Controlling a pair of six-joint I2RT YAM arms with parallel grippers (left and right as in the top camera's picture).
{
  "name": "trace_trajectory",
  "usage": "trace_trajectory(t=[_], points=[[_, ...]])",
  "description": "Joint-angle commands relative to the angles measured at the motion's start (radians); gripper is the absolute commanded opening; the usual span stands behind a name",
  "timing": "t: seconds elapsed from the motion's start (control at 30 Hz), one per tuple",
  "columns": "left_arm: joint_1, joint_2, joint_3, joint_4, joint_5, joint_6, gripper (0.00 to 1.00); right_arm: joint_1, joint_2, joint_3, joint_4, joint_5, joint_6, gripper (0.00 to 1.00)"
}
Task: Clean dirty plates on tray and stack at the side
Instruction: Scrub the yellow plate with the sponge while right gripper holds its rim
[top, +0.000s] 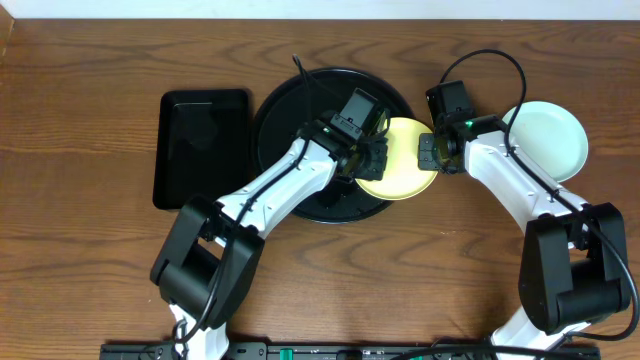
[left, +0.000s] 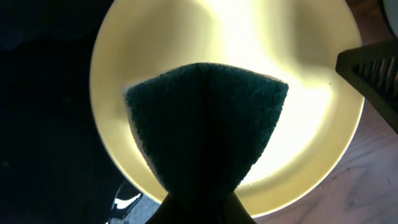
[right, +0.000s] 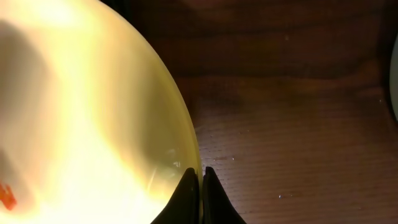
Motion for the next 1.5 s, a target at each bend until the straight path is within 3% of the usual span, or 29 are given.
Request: trace_trajectory(t=[0.0,1.47], points=[[-0.007,0.021,-0.009,0.005,0.042,0.017,0.08,-0.005,-0.013,-0.008,0.0,-0.011,-0.024,0.01],[-0.053,0.082,-0.146,0.236,0.034,0.062,0.07,-0.004,-0.013,-0.008,0.002,-0.017,-0.024,0.01]])
